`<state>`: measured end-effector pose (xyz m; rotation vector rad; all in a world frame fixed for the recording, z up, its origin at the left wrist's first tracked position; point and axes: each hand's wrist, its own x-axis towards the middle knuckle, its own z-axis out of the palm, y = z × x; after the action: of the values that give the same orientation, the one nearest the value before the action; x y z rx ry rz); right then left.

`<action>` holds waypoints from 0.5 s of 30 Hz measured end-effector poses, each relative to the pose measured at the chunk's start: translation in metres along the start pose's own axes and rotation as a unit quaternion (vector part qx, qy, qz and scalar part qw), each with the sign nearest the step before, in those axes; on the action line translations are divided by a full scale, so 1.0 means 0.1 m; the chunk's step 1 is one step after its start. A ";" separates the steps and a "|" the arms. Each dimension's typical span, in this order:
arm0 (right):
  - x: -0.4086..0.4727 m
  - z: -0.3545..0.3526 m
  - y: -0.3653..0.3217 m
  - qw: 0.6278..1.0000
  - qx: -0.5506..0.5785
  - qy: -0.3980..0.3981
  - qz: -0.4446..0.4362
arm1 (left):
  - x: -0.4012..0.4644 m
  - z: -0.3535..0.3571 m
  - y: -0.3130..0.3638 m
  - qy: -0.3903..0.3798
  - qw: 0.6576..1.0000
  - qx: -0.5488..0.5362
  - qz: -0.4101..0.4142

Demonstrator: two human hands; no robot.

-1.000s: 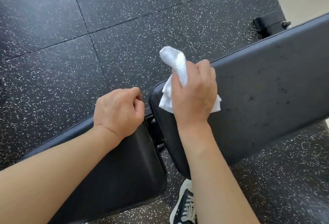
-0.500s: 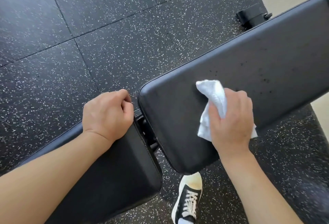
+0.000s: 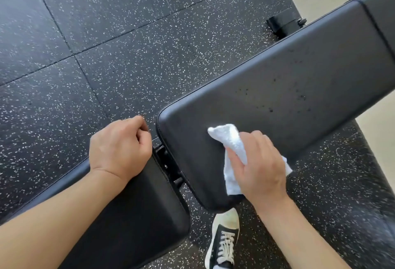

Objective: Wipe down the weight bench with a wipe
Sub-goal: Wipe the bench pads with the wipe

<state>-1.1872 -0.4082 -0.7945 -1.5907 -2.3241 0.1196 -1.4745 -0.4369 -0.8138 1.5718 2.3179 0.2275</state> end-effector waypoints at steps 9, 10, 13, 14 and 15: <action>0.95 0.40 -0.74 0.995 0.030 0.022 0.098 | 0.01 -0.03 0.02 -0.019 1.000 0.000 0.000; 0.95 0.45 -0.90 0.997 0.027 0.017 0.075 | 0.01 -0.03 0.02 -0.021 1.000 0.001 -0.002; 0.62 0.41 -1.12 0.999 0.044 -0.001 -0.006 | 0.01 -0.05 0.04 -0.025 1.000 0.005 0.001; 0.43 0.36 -1.08 0.999 0.045 -0.006 -0.029 | 0.00 -0.06 0.04 -0.026 1.000 0.006 0.005; 0.23 0.30 -0.99 0.998 0.040 -0.012 -0.049 | 0.00 -0.06 0.04 -0.026 1.000 0.006 0.011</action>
<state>-1.2921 -0.4214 -0.7934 -1.4428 -2.3794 0.2080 -1.4727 -0.4352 -0.8066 1.5907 2.2685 0.1761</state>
